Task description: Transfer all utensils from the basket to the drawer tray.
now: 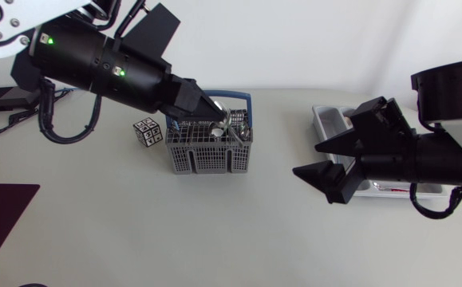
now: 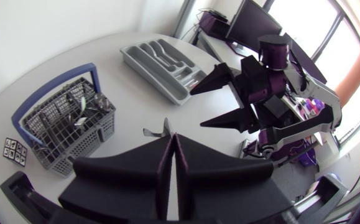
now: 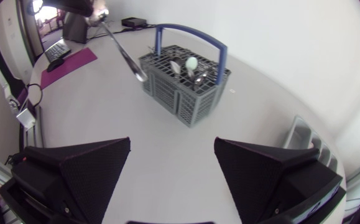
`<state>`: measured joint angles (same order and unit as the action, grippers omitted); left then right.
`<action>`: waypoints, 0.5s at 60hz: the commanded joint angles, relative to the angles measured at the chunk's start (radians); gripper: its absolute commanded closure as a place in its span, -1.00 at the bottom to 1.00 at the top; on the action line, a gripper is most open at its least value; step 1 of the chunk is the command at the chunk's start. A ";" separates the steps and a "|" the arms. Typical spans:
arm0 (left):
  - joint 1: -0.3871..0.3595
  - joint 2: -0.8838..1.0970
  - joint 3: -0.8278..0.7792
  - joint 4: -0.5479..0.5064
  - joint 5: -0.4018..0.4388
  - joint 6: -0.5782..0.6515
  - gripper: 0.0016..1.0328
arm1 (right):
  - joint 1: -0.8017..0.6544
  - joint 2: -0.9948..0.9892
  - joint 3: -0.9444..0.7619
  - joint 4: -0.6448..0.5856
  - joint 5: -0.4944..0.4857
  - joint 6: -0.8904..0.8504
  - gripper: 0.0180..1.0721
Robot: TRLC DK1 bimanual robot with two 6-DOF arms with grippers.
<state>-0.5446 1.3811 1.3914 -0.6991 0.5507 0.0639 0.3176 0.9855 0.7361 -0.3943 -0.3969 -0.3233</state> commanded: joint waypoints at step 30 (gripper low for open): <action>-0.126 0.118 0.018 -0.129 0.209 0.152 0.90 | 0.159 0.036 -0.012 0.043 -0.140 -0.089 -0.63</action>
<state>-0.6598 1.4860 1.3922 -0.8116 0.7349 0.1886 0.4622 1.0008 0.7269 -0.3664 -0.5224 -0.3874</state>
